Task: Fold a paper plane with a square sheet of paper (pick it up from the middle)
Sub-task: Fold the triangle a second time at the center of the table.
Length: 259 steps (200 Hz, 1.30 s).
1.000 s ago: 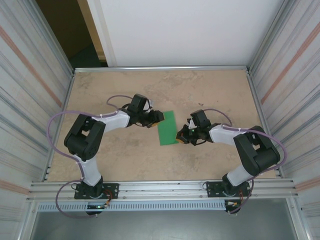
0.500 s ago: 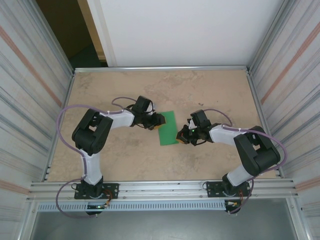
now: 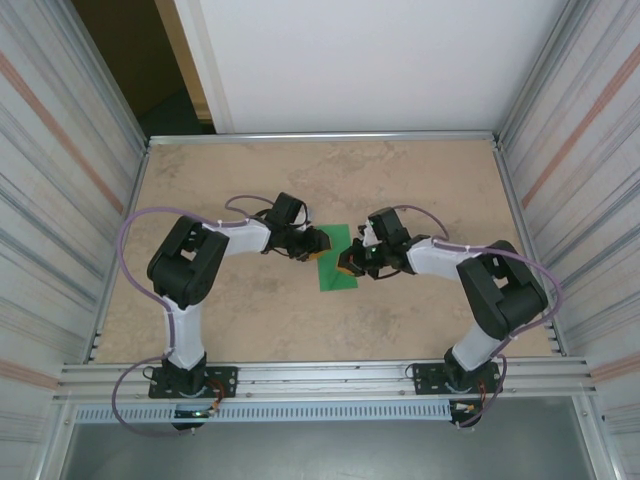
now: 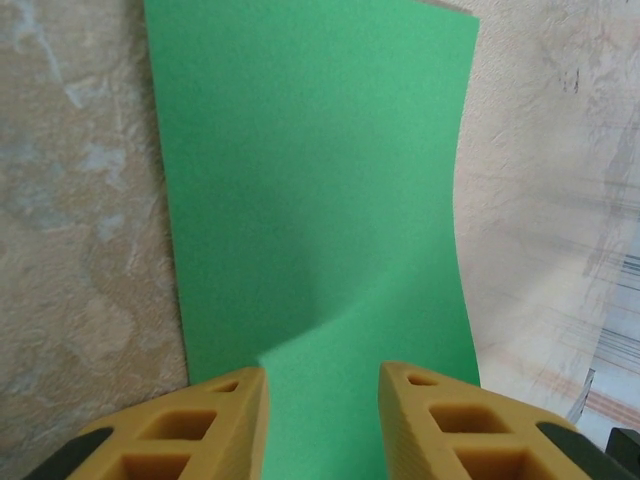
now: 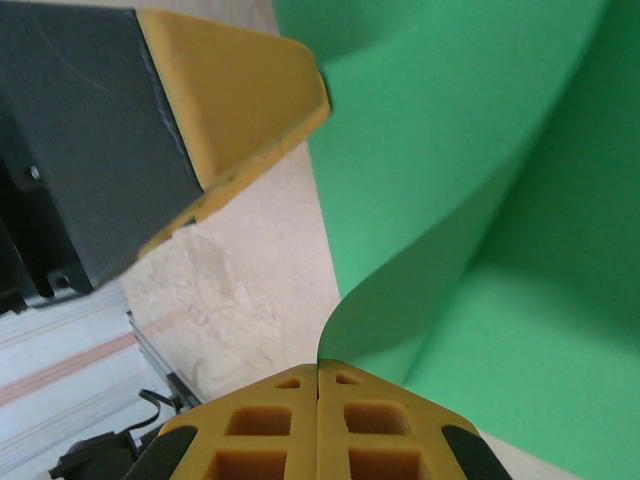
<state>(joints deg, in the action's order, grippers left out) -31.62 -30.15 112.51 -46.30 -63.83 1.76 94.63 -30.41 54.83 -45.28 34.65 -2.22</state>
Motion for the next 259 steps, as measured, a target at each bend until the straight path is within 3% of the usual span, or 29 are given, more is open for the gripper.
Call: {"api": "stream_joint_trajectory", "payload": {"ticks": [92, 259], "left_arm": [[-2, 166, 0, 26, -35, 192, 24], [90, 597, 208, 280, -599, 835, 19]], "right_arm": [[717, -44, 7, -446, -31, -339, 1], [822, -116, 20, -448, -44, -424, 1]]}}
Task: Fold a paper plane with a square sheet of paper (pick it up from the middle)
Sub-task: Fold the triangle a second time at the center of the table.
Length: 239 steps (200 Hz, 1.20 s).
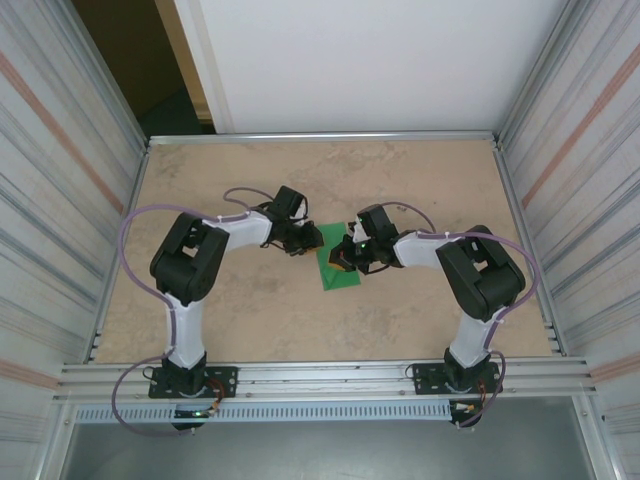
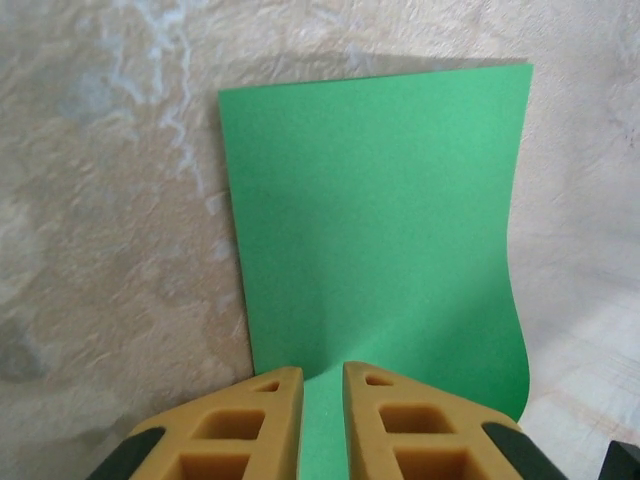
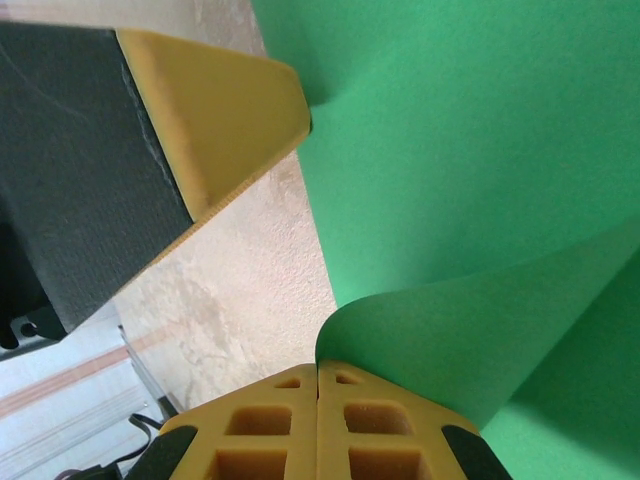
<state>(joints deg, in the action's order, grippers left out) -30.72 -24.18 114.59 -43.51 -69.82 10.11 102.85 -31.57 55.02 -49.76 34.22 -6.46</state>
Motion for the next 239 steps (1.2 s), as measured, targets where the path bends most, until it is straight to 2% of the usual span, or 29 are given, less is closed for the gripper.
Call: {"api": "stream_joint_trajectory", "payload": {"ticks": [98, 176, 239], "left_arm": [[-4, -278, 269, 238, -295, 39, 17], [-4, -295, 278, 284, -304, 42, 16], [-4, -304, 280, 284, -304, 39, 16]], "right_arm": [[33, -7, 341, 0, -168, -275, 1], [33, -7, 496, 2, -551, -275, 1], [162, -9, 498, 2, -599, -260, 1]]}}
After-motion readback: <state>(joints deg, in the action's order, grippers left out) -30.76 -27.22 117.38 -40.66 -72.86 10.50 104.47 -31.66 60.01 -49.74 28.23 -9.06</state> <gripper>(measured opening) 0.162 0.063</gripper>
